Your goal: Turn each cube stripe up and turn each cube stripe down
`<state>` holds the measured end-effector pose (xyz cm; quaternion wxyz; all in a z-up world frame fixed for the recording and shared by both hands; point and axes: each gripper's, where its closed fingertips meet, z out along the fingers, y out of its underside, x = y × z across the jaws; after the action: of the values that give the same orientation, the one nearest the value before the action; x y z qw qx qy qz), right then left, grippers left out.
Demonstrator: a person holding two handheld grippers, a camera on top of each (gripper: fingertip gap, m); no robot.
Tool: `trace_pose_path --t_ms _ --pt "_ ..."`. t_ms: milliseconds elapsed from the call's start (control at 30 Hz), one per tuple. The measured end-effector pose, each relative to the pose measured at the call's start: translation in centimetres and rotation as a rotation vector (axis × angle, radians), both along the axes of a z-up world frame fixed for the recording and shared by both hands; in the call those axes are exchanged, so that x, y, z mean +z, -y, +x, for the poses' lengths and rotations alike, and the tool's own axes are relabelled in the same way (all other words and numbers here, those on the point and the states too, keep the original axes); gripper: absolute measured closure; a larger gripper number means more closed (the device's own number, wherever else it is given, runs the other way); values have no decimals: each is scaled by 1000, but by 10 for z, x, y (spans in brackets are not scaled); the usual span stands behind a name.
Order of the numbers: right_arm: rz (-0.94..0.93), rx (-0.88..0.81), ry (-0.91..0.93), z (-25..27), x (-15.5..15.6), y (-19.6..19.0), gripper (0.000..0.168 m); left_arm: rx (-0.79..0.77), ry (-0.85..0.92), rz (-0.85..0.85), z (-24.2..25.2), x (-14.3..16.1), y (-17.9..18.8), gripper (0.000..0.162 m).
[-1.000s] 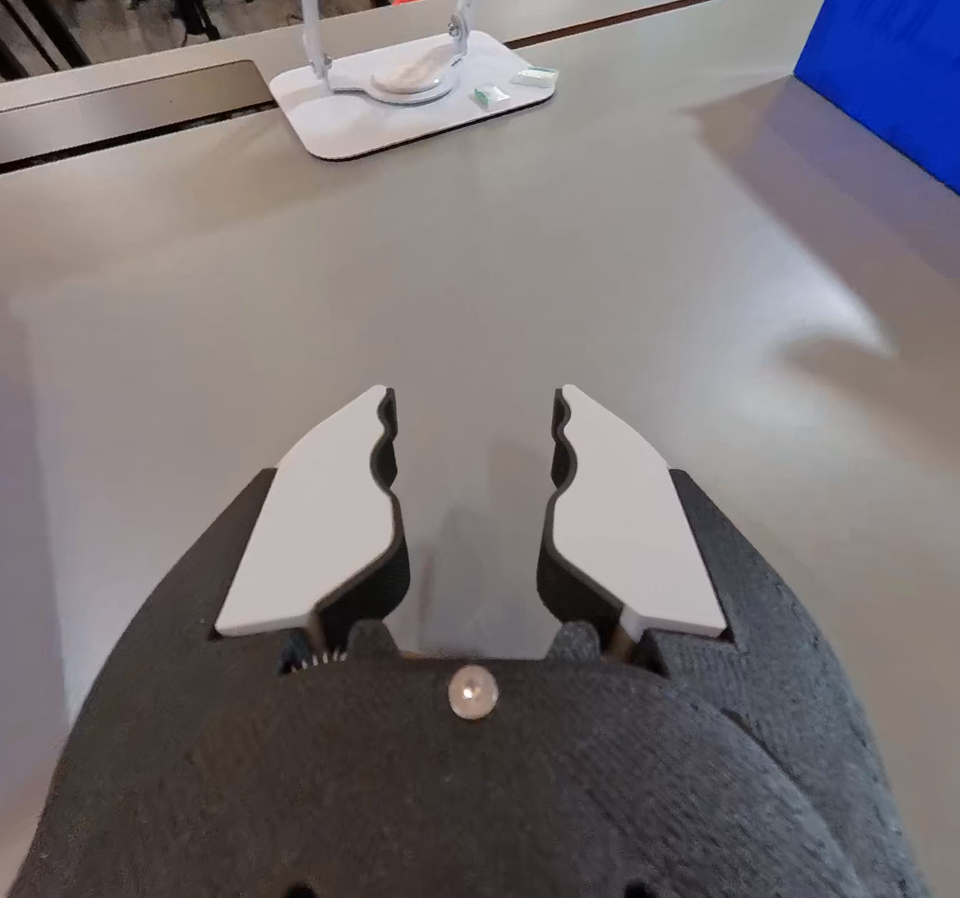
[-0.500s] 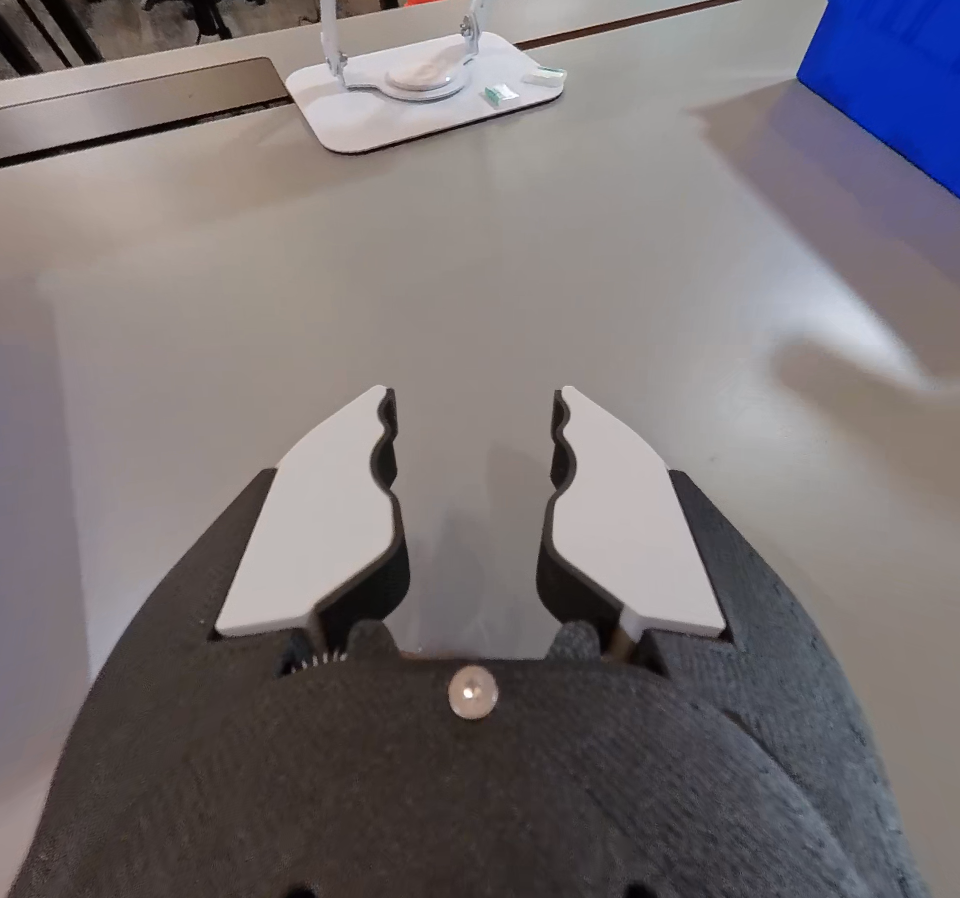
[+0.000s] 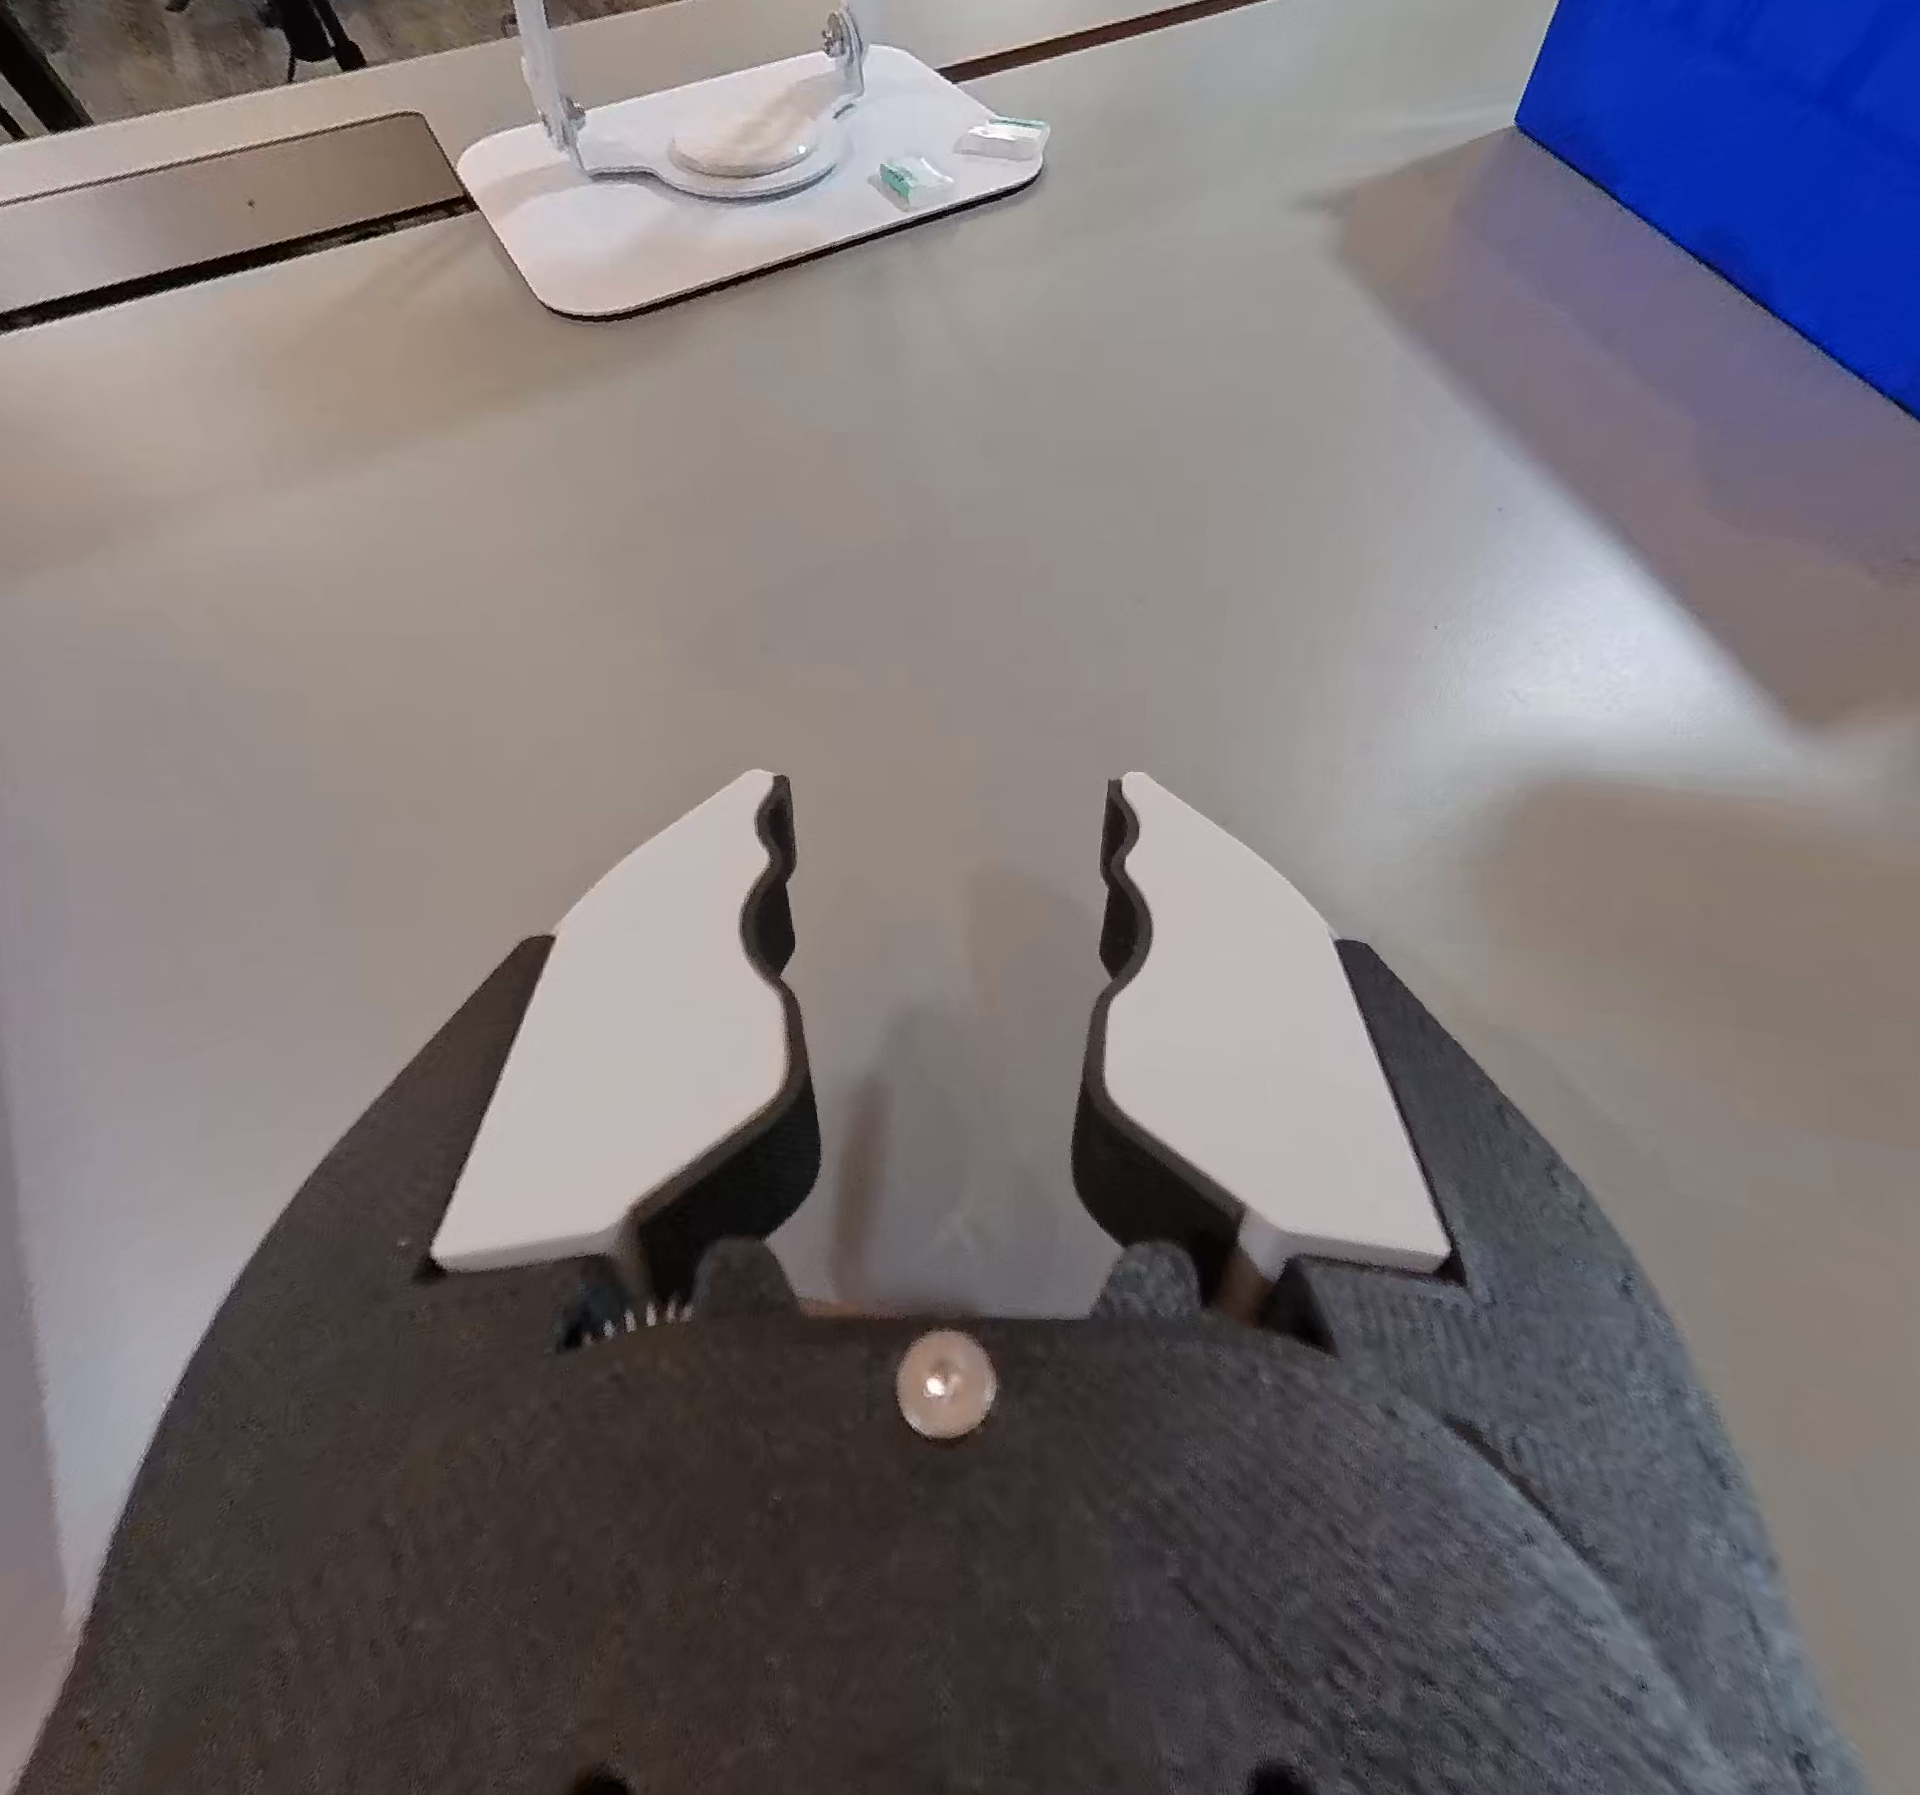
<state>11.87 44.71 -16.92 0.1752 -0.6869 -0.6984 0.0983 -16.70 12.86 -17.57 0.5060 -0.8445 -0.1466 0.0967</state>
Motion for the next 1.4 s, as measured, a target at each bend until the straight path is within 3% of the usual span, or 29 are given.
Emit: trace_pose_path --t_ms 200,333,533,700,833,933,1067,1167,1400 --pt "73 40 89 5 -21 -6 96 -3 10 7 0 0 -1 105" --pt "76 44 97 6 -26 -8 111 -1 21 9 0 0 0 105" --pt "80 56 122 13 -23 -9 120 3 35 11 -1 0 0 105" --pt "105 4 23 8 0 -21 121 1 31 9 0 0 0 105" --pt "49 1 -248 -12 44 -16 122 -3 22 16 1 1 -1 105" --pt "-168 66 -645 -44 106 17 122 -22 24 53 5 8 -3 105" --pt "-669 281 -1116 -70 184 91 122 -107 50 207 28 35 -13 101" --pt "-907 391 -1204 -87 196 140 123 -238 104 342 63 58 -20 93" --pt "-1134 437 -1131 -141 179 258 123 -403 210 570 122 103 -18 84"
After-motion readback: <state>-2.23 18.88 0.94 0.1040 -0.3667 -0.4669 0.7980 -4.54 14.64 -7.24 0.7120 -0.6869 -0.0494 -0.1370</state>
